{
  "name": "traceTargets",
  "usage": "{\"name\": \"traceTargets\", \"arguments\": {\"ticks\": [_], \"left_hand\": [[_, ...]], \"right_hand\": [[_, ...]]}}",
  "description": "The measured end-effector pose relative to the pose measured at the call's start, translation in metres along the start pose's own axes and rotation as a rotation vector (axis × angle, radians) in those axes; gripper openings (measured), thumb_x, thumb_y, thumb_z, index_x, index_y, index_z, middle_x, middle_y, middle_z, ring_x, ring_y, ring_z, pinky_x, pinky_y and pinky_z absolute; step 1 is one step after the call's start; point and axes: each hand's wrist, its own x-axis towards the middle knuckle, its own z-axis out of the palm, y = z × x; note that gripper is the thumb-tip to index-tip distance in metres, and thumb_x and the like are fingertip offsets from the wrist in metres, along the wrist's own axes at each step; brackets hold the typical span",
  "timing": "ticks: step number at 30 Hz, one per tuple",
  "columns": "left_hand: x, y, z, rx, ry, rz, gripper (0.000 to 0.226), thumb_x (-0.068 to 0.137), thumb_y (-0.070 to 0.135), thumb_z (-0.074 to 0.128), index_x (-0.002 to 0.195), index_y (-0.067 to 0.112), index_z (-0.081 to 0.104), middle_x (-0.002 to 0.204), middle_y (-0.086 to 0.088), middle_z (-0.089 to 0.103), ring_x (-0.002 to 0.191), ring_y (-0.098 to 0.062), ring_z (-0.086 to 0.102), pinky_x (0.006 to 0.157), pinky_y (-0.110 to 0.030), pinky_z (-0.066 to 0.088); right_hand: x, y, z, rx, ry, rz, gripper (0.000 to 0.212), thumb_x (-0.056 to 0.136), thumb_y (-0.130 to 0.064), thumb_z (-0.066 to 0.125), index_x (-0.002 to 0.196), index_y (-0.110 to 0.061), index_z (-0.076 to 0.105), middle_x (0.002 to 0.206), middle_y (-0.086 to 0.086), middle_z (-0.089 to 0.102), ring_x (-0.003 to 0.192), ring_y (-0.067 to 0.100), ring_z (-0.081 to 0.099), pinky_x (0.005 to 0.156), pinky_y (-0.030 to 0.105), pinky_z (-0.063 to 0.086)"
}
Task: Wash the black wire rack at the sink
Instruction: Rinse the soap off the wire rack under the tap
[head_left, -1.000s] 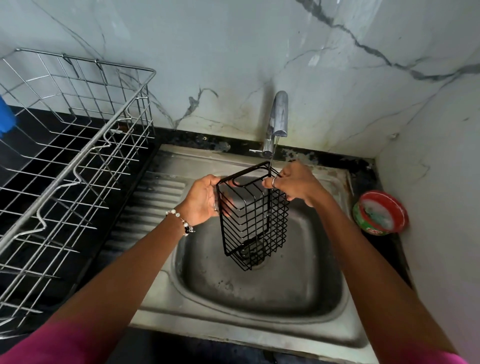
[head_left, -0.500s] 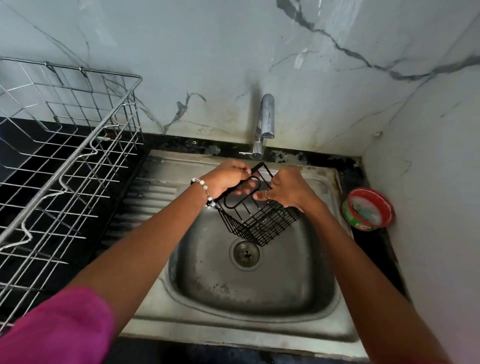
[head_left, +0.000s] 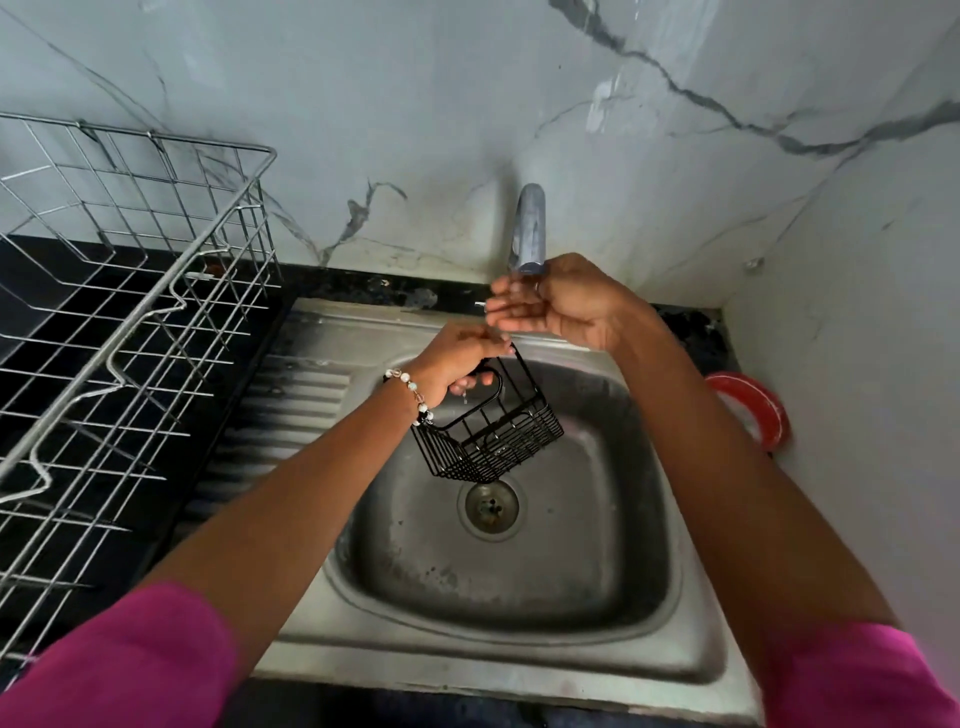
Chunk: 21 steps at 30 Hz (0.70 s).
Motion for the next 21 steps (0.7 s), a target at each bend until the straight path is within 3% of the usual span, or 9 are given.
{"name": "traceTargets", "arguments": {"ticks": [2,5,8,12,16,21], "left_hand": [[0.000,0.000,-0.003,0.025,0.012,0.017,0.006,0.092,0.020,0.064,0.092,0.016,0.068,0.090,0.002,0.071,0.041,-0.005,0.050,0.033,-0.014,0.022],[0.001,0.001,-0.011,0.048,0.044,0.009,0.014,0.095,0.022,0.061,0.083,0.017,0.068,0.074,0.006,0.068,0.039,-0.004,0.051,0.037,-0.017,0.035],[0.002,0.003,-0.014,0.128,0.027,-0.040,0.022,0.097,0.022,0.056,0.077,0.018,0.064,0.068,0.003,0.063,0.044,-0.007,0.054,0.047,-0.021,0.036],[0.000,0.004,-0.011,0.209,-0.042,-0.066,0.027,0.098,0.027,0.052,0.072,0.020,0.060,0.073,0.005,0.069,0.061,-0.011,0.064,0.066,-0.028,0.035],[-0.002,0.007,-0.010,0.199,-0.114,-0.083,0.026,0.097,0.022,0.052,0.072,0.018,0.058,0.076,0.002,0.072,0.064,-0.014,0.068,0.072,-0.030,0.037],[-0.001,0.007,-0.012,0.158,-0.062,-0.086,0.038,0.096,0.037,0.054,0.062,0.020,0.056,0.068,0.004,0.071,0.069,-0.012,0.064,0.065,-0.027,0.038]], "right_hand": [[0.003,-0.007,0.000,0.012,-0.024,0.060,0.024,0.095,0.008,0.041,0.111,0.014,0.058,0.098,0.028,0.067,0.084,0.032,0.071,0.076,0.038,0.059],[0.004,-0.009,-0.004,-0.086,0.043,0.072,0.024,0.094,0.011,0.038,0.106,0.014,0.059,0.106,0.032,0.064,0.091,0.036,0.069,0.077,0.038,0.059],[-0.002,-0.006,-0.003,-0.046,-0.083,0.079,0.028,0.090,0.021,0.035,0.102,0.014,0.059,0.100,0.031,0.066,0.090,0.036,0.070,0.076,0.037,0.060],[0.002,0.002,-0.004,-0.150,0.057,0.094,0.026,0.090,0.019,0.039,0.104,0.014,0.060,0.111,0.035,0.061,0.095,0.037,0.068,0.080,0.038,0.058],[-0.003,0.003,-0.001,0.045,-0.118,0.121,0.030,0.091,0.020,0.035,0.108,0.015,0.059,0.105,0.035,0.064,0.096,0.040,0.068,0.081,0.039,0.058],[-0.001,0.003,-0.006,-0.081,0.084,0.130,0.023,0.091,0.015,0.040,0.098,0.014,0.061,0.109,0.037,0.061,0.091,0.038,0.069,0.077,0.038,0.059]]}}
